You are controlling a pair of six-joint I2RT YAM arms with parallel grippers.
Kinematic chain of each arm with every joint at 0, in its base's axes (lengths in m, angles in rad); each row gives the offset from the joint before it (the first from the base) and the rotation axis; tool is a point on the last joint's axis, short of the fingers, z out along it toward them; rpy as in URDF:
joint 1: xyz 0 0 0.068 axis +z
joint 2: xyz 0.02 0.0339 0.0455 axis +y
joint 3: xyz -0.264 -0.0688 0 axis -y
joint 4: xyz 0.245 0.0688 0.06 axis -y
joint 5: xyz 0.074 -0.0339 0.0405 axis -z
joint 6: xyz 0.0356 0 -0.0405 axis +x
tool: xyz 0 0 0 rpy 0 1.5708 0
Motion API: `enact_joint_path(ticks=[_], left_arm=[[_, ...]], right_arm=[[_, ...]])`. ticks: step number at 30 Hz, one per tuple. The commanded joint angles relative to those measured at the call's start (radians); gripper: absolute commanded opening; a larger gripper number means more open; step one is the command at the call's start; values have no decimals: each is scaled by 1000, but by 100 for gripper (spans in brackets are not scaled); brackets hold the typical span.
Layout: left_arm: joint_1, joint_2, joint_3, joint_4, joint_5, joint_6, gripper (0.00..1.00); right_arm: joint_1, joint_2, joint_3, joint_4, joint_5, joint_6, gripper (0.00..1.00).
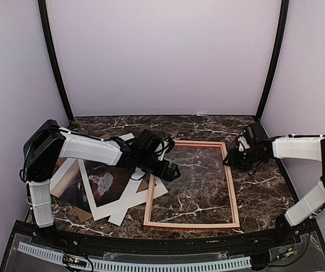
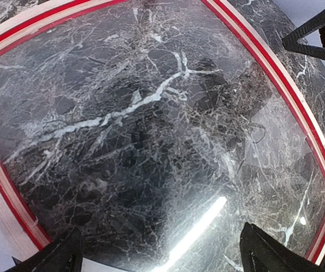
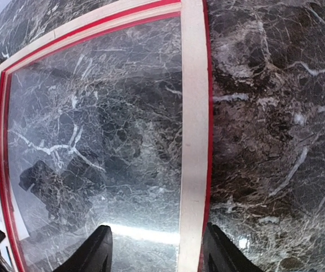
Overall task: Put the photo into the frame
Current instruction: Place the glass panel at the frame body, then move the frame body to the center of the board.
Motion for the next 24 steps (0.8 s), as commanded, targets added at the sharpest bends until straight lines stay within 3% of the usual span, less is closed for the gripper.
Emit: enact_joint_path(ticks=[1,10,24], left_arm=[[-4,-88,3,-23,-82,28,99],[0,-115,32,-99,-232,67,99],[84,-183,-1,-143,-283,61,99]], right_arm=[[-17,33,-9,26,-10,-31,49],[-43,100,-13,39,-45,-73,33],[-141,119,6,2,-19,-145,14]])
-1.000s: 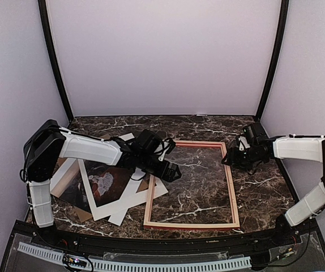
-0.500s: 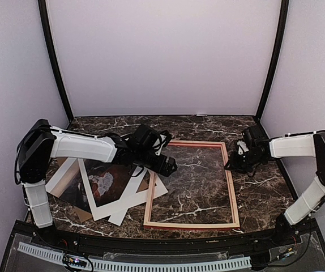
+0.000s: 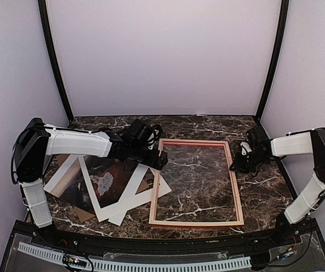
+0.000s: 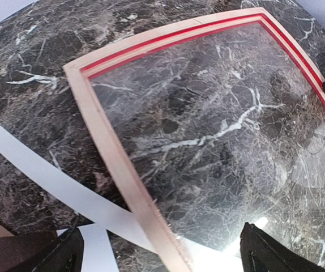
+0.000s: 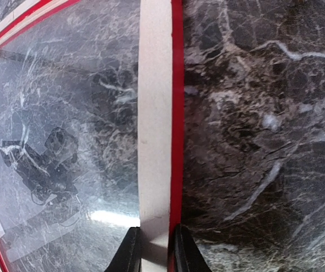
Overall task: Put the photo into the frame
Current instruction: Move the frame body to the center of the board.
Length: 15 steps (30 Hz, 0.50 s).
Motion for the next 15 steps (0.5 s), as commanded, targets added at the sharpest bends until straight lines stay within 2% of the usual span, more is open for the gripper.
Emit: enact_joint_path(ticks=[1,15], left_arm=[[53,-96,-15,-31,-23,8,99],[170,-114,-79,-93,-28,-33,99]], right_arm=[[-49,-2,12,-13,35,-35,13],[-199,57,133,-79,88,-186,12]])
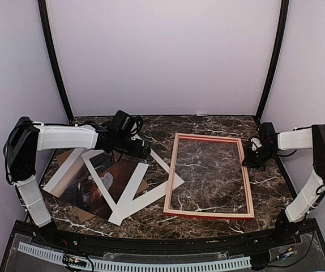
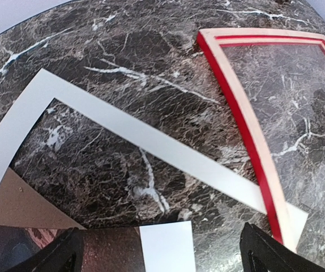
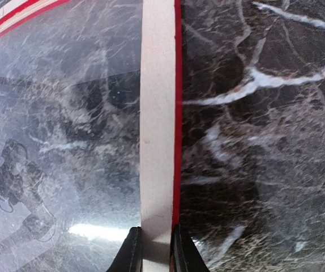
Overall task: Put the photo into the frame
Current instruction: Move the frame body to the center of the board.
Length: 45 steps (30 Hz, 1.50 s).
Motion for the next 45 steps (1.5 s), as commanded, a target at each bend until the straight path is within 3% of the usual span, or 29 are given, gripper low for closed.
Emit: enact_joint_path(ticks=[1,13,22,27,45], left_arm=[[28,-38,-43,-64,-25,-28,99],[150,-148,-213,-234,-143,-135,99],[230,-222,-335,-236,-48,-191,98],[230,-173,-320,-221,-30,-199,98],[233,-53,-301,-321,-204,-155,86]], right_arm=[[-44,33,83,-20,50,-77,11],[-85,144,258,-119,148,-205,11],[-85,192,291,-102,125,-207,21],[-85,193,287,-105,125,-202,25],[-112,195,321,-158,280,-266,25]])
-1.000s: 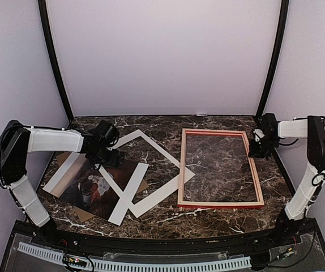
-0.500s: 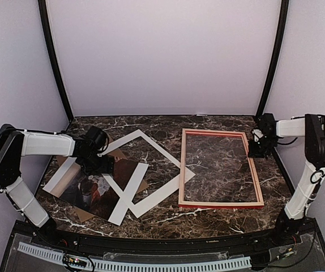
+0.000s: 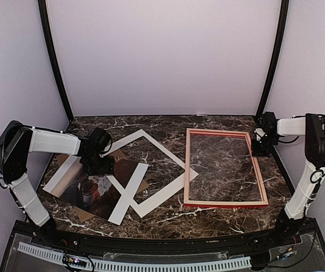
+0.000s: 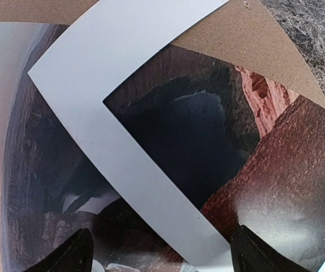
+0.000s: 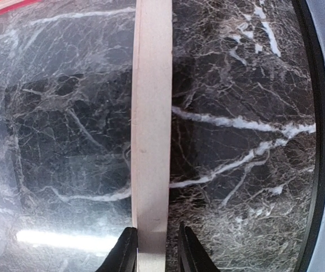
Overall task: Put the photo into the frame
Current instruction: Move the frame body to the center of the board.
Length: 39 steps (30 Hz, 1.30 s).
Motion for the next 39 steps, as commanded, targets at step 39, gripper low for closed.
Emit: enact_joint_path(ticks=[39], left_arm=[[114,-178,-187,136,283,-104,85]], right_arm=[[-54,-119,-169,126,-124,85,39]])
